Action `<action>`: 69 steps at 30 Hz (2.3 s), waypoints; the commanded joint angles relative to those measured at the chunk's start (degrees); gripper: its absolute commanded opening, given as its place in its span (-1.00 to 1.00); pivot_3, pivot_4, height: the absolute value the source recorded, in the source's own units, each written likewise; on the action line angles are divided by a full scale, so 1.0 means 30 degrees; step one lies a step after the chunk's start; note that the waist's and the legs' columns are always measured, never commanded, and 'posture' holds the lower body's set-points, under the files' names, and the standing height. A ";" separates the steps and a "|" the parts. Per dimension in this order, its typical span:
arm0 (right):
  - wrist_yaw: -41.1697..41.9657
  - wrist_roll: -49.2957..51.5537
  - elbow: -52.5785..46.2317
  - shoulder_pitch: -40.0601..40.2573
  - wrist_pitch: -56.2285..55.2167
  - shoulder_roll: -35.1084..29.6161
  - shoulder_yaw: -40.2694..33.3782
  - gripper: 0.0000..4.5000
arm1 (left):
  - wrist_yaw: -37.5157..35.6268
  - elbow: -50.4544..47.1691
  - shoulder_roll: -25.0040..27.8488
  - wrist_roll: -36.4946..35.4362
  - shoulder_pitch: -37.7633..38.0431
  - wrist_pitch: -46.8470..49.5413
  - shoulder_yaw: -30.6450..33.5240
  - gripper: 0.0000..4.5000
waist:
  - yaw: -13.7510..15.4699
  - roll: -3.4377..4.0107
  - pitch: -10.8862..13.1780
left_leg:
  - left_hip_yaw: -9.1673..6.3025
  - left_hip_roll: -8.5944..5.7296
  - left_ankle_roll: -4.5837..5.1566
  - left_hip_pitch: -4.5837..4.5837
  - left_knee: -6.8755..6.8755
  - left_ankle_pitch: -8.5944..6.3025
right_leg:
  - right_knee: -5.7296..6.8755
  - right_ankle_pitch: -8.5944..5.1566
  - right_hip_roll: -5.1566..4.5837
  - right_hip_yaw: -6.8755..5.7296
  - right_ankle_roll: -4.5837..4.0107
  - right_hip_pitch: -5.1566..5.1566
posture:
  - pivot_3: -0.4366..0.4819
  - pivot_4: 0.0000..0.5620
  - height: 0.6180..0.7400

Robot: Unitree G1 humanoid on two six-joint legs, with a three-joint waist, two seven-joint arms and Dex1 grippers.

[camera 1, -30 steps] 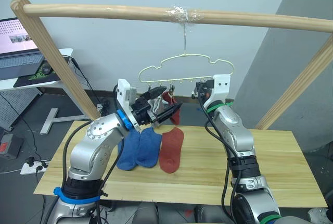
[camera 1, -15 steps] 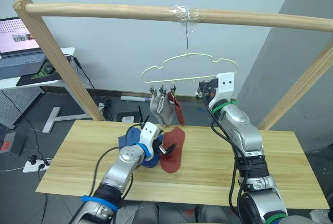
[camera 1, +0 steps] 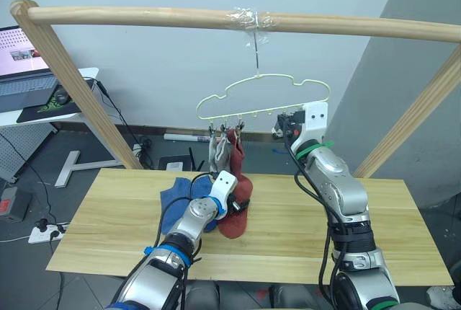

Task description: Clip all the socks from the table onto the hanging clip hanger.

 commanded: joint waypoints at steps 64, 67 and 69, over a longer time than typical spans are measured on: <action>-0.2152 1.3680 -0.9459 0.1446 1.3007 -0.5363 -0.6297 1.00 | -0.3487 -1.1283 -0.2185 -0.6355 0.1203 0.2482 0.2320 -0.43 | -0.0635 0.0017 -0.0016 | -0.0003 0.0001 0.0025 -0.0017 -0.0029 -0.0012 | -0.0025 -0.0078 -0.0004 0.0013 0.0111 -0.0004 | -0.01 -0.65 1.00; -0.2066 1.0473 -1.0028 0.2991 0.9864 -0.5654 -0.3428 1.00 | -0.3814 -1.1566 -0.1574 -0.6296 0.1365 0.2994 0.2392 0.00 | -0.0898 0.0020 0.0029 | 0.0002 -0.0001 0.0025 -0.0013 -0.0030 -0.0012 | -0.0023 -0.0082 -0.0004 0.0027 0.0116 -0.0008 | -0.01 -0.59 1.00; -0.2111 0.8250 -1.0235 0.3820 0.7817 -0.5760 -0.1374 1.00 | -0.4033 -1.2147 -0.0989 -0.6413 0.1589 0.3508 0.2610 0.29 | -0.0990 0.0021 0.0163 | 0.0007 0.0000 0.0025 0.0003 -0.0029 -0.0011 | -0.0022 -0.0083 -0.0001 0.0036 0.0118 -0.0004 | -0.01 -0.55 1.00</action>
